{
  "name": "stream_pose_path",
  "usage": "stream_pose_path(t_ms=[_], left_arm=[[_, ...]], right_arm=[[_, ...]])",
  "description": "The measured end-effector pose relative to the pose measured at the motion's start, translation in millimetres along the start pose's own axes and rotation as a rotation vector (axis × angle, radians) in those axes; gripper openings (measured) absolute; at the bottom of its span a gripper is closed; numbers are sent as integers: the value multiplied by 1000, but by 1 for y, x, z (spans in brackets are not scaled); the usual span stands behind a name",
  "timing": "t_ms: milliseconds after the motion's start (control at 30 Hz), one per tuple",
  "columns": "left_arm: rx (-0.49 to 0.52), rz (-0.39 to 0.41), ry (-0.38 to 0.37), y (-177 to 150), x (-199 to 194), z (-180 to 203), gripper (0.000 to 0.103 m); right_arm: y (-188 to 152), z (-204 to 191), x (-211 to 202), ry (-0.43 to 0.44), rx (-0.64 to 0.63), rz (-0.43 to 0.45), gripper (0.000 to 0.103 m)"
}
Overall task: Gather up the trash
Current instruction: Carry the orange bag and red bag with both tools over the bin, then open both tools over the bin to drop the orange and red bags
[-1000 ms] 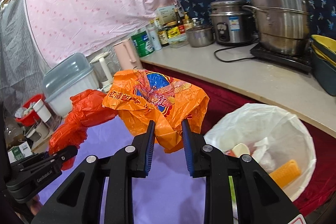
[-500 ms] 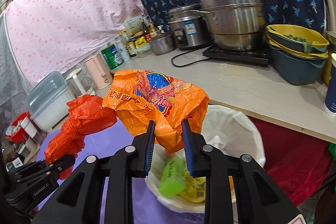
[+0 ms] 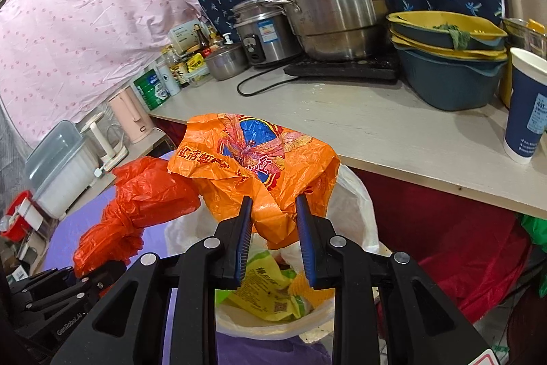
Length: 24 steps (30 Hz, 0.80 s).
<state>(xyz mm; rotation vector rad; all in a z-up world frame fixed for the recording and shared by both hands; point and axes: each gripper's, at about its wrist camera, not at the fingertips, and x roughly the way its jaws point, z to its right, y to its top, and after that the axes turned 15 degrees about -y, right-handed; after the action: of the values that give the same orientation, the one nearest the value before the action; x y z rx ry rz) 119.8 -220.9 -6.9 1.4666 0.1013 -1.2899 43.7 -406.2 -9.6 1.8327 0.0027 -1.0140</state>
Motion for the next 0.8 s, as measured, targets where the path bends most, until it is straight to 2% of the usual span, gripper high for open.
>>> stream_pose_path(t_ms=[300, 500, 533, 633, 733, 800], left_arm=[[12, -43, -3, -3, 27, 11, 23], [9, -62, 3, -2, 38, 12, 31], [7, -59, 4, -2, 38, 11, 35], [-5, -30, 18, -1, 34, 8, 60], [-1, -4, 40, 0, 28, 6, 71], [-1, 5, 54, 2, 25, 4, 72]], right_arm=[[-9, 16, 17, -26, 22, -31, 24], [-13, 20, 31, -29, 29, -63, 27], [-14, 19, 34, -30, 27, -68, 28], [-15, 15, 37, -27, 20, -74, 31], [-15, 7, 37, -20, 3, -67, 36], [-14, 2, 35, -12, -4, -64, 38]])
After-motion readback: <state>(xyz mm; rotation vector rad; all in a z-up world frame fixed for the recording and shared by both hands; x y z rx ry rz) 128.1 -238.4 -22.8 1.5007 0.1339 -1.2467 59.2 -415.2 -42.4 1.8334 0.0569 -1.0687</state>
